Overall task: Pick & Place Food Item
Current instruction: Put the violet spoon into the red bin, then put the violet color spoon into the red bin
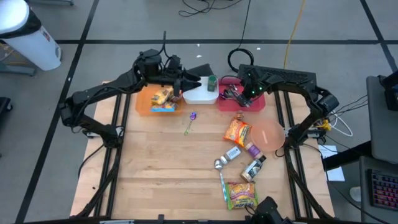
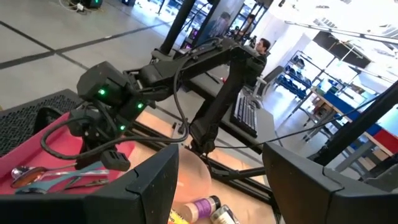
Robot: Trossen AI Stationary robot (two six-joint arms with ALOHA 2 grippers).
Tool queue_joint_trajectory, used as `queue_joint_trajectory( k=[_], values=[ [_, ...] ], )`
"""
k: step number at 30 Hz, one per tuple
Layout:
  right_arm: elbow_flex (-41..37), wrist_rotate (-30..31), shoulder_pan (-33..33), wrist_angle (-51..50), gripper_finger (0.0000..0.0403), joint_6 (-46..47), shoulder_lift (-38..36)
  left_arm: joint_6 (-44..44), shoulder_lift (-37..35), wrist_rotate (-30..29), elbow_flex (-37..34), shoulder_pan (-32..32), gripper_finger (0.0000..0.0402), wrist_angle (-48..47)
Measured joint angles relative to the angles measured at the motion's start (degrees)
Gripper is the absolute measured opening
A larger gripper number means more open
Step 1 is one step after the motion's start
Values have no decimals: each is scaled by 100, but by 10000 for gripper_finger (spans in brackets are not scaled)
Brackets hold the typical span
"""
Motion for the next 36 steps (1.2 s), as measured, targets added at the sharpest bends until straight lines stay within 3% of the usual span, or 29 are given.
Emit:
queue_joint_trajectory(
  k=[11,26,36],
  values=[
    [0,-3,0,0,28,20,0,-35,0,-3,-2,-36,241,-3],
    [-4,-62,-4,-18,134,53,-169,-173,-23,97,-2,-68,241,55],
    [-4,-1273,88,299,180,921,-1010,-296,-26,249,-2,-132,241,47]
  ],
)
